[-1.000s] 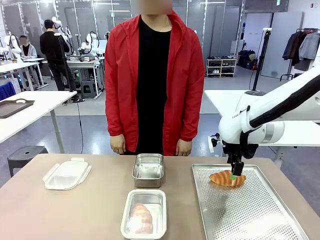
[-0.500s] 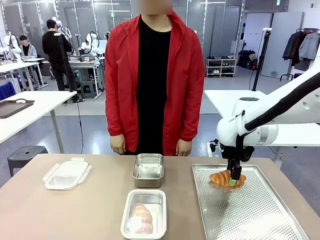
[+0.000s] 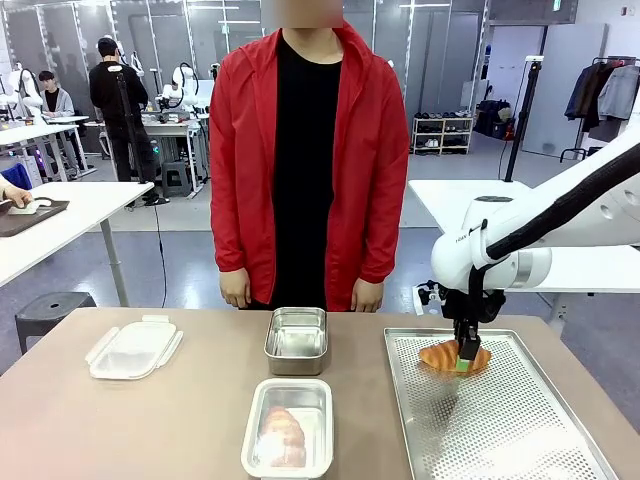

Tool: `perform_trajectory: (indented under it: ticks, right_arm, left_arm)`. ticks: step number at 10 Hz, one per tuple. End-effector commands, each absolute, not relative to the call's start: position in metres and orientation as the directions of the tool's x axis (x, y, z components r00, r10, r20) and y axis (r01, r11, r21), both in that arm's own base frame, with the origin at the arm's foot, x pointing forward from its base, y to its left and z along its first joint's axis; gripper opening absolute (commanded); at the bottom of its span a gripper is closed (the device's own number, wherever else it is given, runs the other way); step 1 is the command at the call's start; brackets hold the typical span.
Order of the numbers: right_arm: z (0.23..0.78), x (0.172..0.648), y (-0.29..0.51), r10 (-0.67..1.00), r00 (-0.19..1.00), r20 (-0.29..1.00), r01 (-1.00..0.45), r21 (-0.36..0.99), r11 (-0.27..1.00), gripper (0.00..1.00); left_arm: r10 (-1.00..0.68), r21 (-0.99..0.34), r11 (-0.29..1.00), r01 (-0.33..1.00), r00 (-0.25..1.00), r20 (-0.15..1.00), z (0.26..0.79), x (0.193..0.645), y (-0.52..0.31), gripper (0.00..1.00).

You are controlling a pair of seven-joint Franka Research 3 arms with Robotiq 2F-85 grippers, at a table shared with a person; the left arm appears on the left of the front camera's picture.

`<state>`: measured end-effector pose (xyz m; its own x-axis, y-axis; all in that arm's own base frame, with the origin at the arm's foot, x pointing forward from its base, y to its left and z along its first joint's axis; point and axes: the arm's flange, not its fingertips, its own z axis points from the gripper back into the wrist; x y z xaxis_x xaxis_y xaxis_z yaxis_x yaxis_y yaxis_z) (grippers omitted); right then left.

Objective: Place the bread into the airtight container.
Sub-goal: Pick up a Butter Roll and place it into an empty Airtight Container.

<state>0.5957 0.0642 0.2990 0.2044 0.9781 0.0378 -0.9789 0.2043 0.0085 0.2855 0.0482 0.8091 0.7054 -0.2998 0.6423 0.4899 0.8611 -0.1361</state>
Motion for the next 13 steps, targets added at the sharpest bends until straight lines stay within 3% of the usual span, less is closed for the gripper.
perform_trajectory:
  ticks: [1, 2, 8, 13]
  right_arm:
    - [0.297, 0.597, 0.067, 0.977, 0.209, 0.027, -0.978, 0.022, 0.209, 0.38]
    - [0.300, 0.596, 0.067, 0.977, 0.212, 0.027, -0.977, 0.027, 0.211, 0.26]
    - [0.376, 0.569, 0.079, 0.971, 0.237, 0.030, -0.969, -0.059, 0.238, 0.26]
    - [0.434, 0.538, 0.172, 0.972, 0.236, 0.014, -0.968, -0.083, 0.237, 0.26]
  left_arm:
    - [-0.317, -0.125, 0.855, 0.503, 0.699, 0.641, 0.810, 0.284, 0.048, 1.00]
    - [-0.317, -0.125, 0.855, 0.503, 0.699, 0.641, 0.810, 0.284, 0.048, 1.00]
    - [-0.317, -0.125, 0.855, 0.503, 0.699, 0.641, 0.810, 0.284, 0.048, 1.00]
    - [-0.317, -0.125, 0.855, 0.503, 0.699, 0.641, 0.810, 0.284, 0.048, 1.00]
